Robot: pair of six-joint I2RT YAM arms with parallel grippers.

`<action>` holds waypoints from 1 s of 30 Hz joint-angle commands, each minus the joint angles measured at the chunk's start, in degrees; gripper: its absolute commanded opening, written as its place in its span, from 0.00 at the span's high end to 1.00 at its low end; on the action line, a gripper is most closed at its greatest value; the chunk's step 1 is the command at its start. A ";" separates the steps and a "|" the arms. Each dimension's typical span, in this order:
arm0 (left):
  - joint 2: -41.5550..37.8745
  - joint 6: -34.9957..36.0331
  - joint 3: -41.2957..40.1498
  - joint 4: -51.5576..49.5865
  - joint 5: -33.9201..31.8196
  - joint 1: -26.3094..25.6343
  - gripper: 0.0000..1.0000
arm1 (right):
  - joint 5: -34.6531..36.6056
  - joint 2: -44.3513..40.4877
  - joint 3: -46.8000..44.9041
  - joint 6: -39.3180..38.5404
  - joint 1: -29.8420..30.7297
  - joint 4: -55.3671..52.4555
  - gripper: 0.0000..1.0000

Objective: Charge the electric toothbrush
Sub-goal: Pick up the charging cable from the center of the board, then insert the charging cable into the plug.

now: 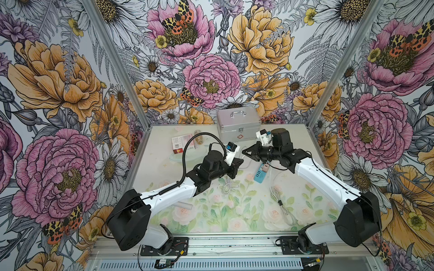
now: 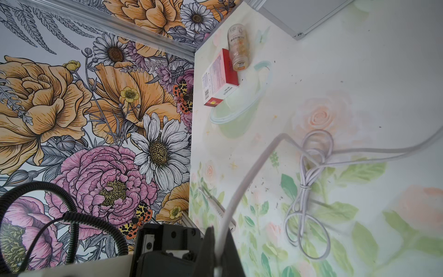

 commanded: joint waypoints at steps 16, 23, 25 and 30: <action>-2.21 -10.58 -7.13 -4.52 -5.49 5.94 0.49 | 58.00 2.11 0.13 -7.84 6.55 -11.67 1.00; 2.30 -9.30 -6.12 -6.83 -7.95 3.08 0.46 | 70.39 4.52 -3.17 -4.66 6.61 -11.46 1.00; 4.00 -9.03 -5.77 -6.83 -7.58 2.67 0.45 | 71.02 5.71 -2.96 -4.27 6.52 -11.41 1.00; 5.18 -8.81 -5.42 -6.83 -7.17 2.20 0.44 | 72.75 8.41 -2.51 -3.31 6.59 -11.41 1.00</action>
